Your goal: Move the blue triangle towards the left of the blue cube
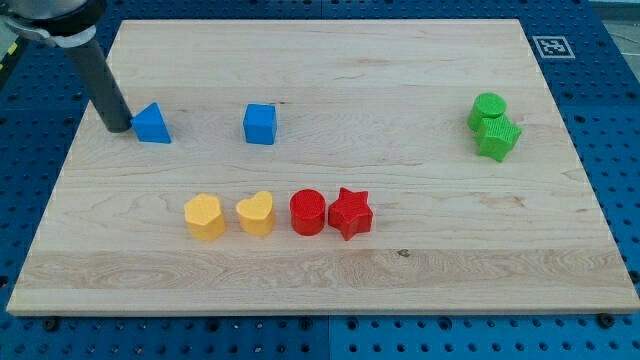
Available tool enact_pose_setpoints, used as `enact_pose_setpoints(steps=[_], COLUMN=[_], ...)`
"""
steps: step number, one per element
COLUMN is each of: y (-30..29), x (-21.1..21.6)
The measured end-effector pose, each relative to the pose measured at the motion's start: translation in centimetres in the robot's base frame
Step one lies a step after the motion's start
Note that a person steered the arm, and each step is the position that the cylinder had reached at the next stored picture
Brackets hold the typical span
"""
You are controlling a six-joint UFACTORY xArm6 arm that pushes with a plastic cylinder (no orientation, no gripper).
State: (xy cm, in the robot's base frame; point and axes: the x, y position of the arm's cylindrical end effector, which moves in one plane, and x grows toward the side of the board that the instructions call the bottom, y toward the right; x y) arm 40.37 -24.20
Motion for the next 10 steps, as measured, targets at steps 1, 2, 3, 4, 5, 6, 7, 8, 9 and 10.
enact_pose_setpoints(steps=[1, 2, 3, 4, 5, 6, 7, 8, 9, 10], y=[0.9, 1.5, 1.5, 1.5, 2.0, 3.0, 6.0, 7.9, 7.9, 3.2], x=[4.3, 5.8, 3.8, 0.7, -0.3, -0.2, 0.8, 1.1, 1.1, 0.5])
